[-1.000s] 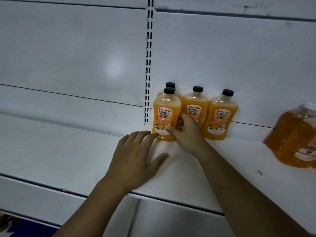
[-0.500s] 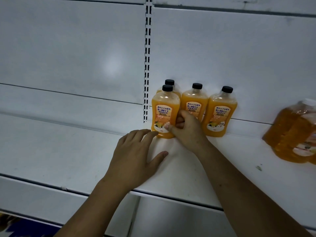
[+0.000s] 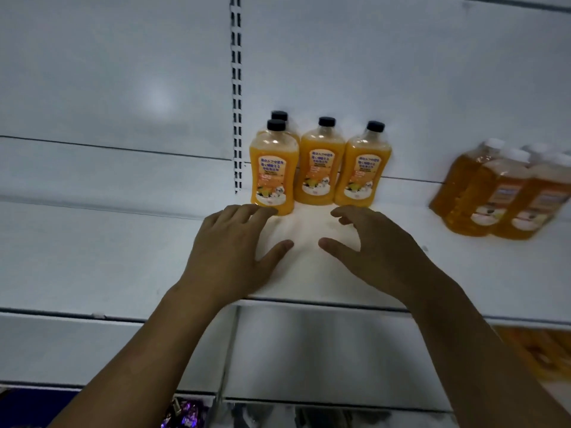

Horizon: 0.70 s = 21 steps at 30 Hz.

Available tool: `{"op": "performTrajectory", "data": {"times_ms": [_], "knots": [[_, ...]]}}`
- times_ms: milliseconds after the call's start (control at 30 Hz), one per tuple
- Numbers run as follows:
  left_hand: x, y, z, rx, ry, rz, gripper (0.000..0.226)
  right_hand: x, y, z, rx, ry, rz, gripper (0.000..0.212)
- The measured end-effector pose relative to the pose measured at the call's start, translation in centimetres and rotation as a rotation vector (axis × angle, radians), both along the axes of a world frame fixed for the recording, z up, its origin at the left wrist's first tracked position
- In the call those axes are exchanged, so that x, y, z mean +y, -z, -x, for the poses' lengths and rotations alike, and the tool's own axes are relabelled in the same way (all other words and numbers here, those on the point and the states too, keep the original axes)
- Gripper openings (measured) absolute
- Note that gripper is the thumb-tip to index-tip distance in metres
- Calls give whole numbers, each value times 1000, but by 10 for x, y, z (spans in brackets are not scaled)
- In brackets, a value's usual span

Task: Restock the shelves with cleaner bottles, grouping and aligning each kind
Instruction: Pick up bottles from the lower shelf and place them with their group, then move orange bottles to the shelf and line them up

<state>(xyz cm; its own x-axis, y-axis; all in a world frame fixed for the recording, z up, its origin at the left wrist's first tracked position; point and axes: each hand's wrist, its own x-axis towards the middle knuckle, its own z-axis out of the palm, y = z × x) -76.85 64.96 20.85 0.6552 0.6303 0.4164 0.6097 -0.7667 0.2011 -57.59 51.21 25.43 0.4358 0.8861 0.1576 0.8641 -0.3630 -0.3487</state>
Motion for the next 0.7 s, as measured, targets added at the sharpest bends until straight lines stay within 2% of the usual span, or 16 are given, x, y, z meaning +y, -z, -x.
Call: {"op": "performTrajectory", "data": {"times_ms": [300, 433, 700], "knots": [[-78, -1, -41, -22, 242, -13, 74, -124, 23, -11, -129, 131, -92, 66], [-129, 0, -67, 5, 327, -54, 74, -192, 29, -31, -177, 184, -73, 65], [-282, 6, -154, 13, 504, -125, 68, -376, 55, -89, -148, 329, -41, 66]]}}
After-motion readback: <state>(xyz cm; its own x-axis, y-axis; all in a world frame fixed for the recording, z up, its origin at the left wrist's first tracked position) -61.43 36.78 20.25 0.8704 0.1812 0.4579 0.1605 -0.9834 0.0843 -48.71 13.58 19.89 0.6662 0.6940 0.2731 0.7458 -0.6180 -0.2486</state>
